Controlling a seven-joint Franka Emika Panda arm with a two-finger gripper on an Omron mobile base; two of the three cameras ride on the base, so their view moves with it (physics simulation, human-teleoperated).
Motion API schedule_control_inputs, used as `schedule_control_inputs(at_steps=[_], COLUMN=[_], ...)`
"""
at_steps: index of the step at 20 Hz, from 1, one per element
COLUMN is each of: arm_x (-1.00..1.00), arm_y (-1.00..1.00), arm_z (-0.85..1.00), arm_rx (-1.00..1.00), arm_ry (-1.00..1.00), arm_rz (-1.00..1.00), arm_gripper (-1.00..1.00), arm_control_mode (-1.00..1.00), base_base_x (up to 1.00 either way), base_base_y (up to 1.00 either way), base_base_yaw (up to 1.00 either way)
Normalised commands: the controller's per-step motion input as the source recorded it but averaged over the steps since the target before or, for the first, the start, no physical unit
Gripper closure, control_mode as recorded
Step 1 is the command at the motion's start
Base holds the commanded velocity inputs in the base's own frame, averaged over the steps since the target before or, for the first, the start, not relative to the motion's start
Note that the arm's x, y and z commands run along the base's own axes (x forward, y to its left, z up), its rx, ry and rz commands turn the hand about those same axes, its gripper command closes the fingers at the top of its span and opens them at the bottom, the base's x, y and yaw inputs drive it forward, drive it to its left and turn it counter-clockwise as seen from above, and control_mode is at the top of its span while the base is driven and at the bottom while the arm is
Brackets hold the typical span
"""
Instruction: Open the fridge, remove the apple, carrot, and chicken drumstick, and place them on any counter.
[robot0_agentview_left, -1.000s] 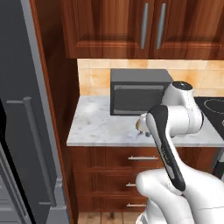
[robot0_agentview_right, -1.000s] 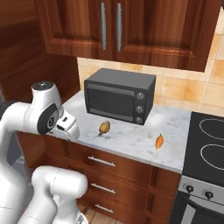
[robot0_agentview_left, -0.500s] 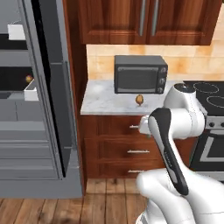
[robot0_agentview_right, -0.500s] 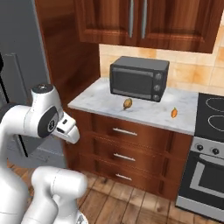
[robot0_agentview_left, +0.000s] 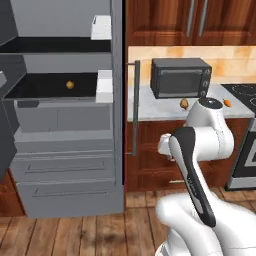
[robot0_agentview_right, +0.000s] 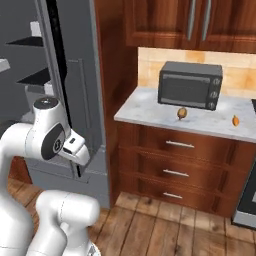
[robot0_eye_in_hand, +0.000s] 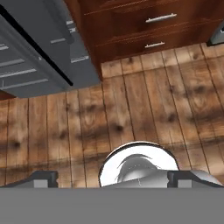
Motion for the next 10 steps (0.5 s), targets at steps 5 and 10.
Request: schedule_control_inputs(at_steps=[5,10], arm_x=[0.0,0.0], arm_y=[0.0,0.0], arm_z=[0.0,0.0], arm_rx=[0.0,0.0], arm_ry=[0.0,0.0], arm_rz=[0.0,0.0], arm_gripper=[-1.0,-1.0], arm_control_mode=[1.0,1.0], base_base_x=[0.27,0.46], base_base_y=[1.0,1.0], base_base_yaw=[-0.17,-0.15])
